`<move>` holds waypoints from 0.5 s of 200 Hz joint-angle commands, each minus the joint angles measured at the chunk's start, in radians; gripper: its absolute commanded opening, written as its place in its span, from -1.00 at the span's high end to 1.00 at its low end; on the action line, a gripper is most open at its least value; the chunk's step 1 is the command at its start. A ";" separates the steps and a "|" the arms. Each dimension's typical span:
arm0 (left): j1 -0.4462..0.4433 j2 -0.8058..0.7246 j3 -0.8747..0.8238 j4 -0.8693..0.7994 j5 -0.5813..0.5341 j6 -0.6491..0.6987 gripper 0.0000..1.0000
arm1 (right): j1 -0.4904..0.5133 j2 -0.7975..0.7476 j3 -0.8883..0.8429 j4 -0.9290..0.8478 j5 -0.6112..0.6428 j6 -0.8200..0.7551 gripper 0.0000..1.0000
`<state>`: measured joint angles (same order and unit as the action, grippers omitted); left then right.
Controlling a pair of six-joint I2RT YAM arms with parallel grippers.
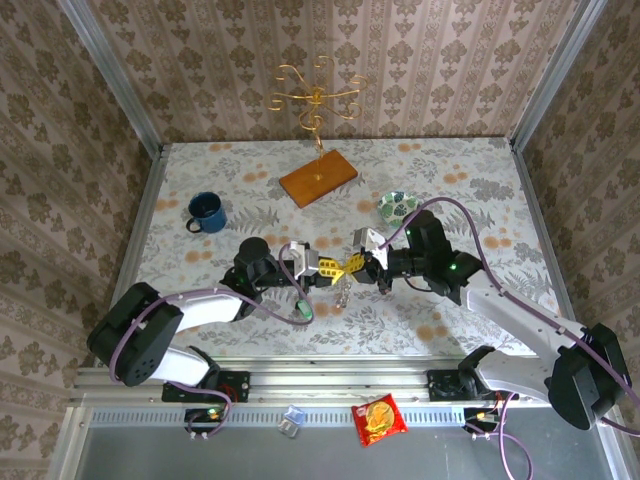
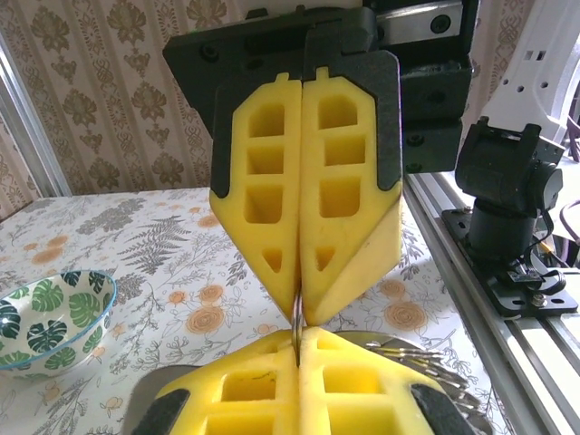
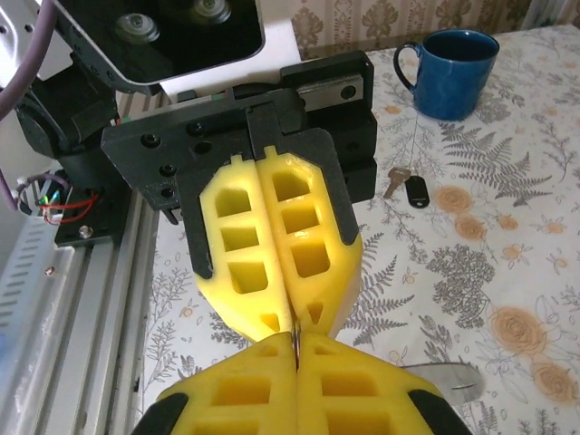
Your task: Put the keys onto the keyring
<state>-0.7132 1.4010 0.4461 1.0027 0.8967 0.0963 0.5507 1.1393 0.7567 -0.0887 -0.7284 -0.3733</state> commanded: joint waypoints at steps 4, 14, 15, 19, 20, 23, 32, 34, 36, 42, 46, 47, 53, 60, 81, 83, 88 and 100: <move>-0.014 -0.011 -0.010 0.071 -0.004 -0.017 0.93 | 0.008 0.015 0.066 -0.089 -0.015 -0.050 1.00; -0.013 -0.014 -0.011 0.061 -0.028 -0.017 0.53 | 0.011 0.019 0.087 -0.132 -0.003 -0.079 1.00; -0.013 -0.014 -0.012 0.058 -0.030 -0.017 0.50 | 0.011 0.019 0.089 -0.137 -0.002 -0.083 1.00; -0.012 -0.018 -0.013 0.043 -0.040 -0.014 0.41 | 0.012 0.021 0.101 -0.163 0.003 -0.098 1.00; -0.012 -0.019 -0.012 0.038 -0.043 -0.014 0.39 | 0.013 0.022 0.105 -0.166 0.005 -0.102 1.00; -0.013 -0.023 -0.010 0.019 -0.052 -0.008 0.35 | 0.015 0.023 0.111 -0.180 0.009 -0.112 1.00; -0.012 -0.038 0.004 -0.066 -0.068 0.011 0.31 | 0.020 0.031 0.144 -0.246 0.027 -0.159 1.00; -0.012 -0.043 0.010 -0.091 -0.068 0.020 0.31 | 0.022 0.033 0.149 -0.260 0.032 -0.168 1.00; -0.013 -0.047 0.015 -0.118 -0.066 0.029 0.31 | 0.024 0.035 0.159 -0.273 0.037 -0.176 1.00; -0.014 -0.062 0.035 -0.193 -0.061 0.061 0.32 | 0.028 0.041 0.180 -0.312 0.050 -0.204 1.00; -0.014 -0.072 0.048 -0.252 -0.056 0.086 0.33 | 0.031 0.046 0.192 -0.334 0.059 -0.220 1.00; -0.016 -0.075 0.052 -0.264 -0.056 0.091 0.34 | 0.032 0.047 0.195 -0.341 0.061 -0.225 1.00; -0.018 -0.086 0.067 -0.333 -0.056 0.120 0.36 | 0.036 0.056 0.213 -0.371 0.070 -0.247 1.00; -0.020 -0.099 0.084 -0.395 -0.056 0.158 0.40 | 0.043 0.066 0.238 -0.412 0.087 -0.277 1.00; -0.019 -0.117 0.098 -0.463 -0.056 0.200 0.47 | 0.063 0.093 0.297 -0.496 0.124 -0.335 1.00; -0.020 -0.118 0.098 -0.463 -0.055 0.201 0.48 | 0.066 0.097 0.303 -0.503 0.127 -0.340 1.00; -0.020 -0.120 0.099 -0.461 -0.052 0.201 0.49 | 0.072 0.106 0.315 -0.520 0.141 -0.356 1.00; -0.020 -0.124 0.098 -0.449 -0.043 0.195 0.50 | 0.088 0.126 0.345 -0.551 0.172 -0.384 1.00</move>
<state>-0.7273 1.2987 0.5190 0.6479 0.8394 0.2314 0.6106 1.2327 1.0302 -0.5007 -0.6258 -0.6456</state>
